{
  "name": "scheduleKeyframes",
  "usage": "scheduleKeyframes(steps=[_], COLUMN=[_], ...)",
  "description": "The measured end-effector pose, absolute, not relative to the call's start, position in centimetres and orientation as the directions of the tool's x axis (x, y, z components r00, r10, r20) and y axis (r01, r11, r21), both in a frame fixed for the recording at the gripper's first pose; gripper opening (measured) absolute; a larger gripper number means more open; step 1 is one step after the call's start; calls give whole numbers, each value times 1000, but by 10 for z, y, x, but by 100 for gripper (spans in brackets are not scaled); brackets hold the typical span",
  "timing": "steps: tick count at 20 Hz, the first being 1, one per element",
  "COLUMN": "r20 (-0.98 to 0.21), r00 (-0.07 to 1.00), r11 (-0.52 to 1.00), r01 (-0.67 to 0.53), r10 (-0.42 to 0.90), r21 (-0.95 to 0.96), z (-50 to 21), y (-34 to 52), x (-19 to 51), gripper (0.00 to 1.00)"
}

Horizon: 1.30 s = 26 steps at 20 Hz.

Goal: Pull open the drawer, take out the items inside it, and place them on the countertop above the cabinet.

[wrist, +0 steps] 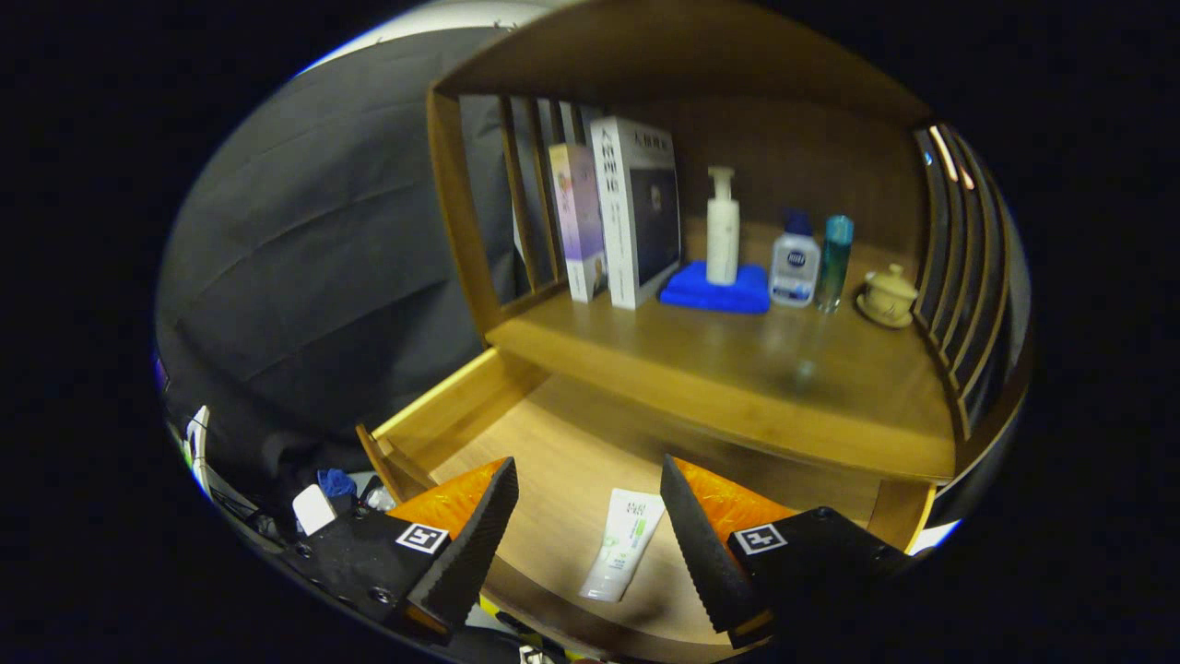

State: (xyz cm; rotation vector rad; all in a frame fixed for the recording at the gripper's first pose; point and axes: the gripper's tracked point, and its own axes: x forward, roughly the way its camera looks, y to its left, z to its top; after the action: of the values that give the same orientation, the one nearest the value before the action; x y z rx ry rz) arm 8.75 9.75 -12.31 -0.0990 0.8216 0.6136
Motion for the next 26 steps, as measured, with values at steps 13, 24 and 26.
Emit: scheduleKeyframes(steps=[13,24,26], r20=[-946,-979,-977], r00=[198,98,116], r11=[699,658,649], r01=[-714,-752,-760], r10=[258,179,176], r21=[41,45,27], z=[-228,-258,-254], y=[85,72,74], x=[84,66,70], gripper=[95,58,48])
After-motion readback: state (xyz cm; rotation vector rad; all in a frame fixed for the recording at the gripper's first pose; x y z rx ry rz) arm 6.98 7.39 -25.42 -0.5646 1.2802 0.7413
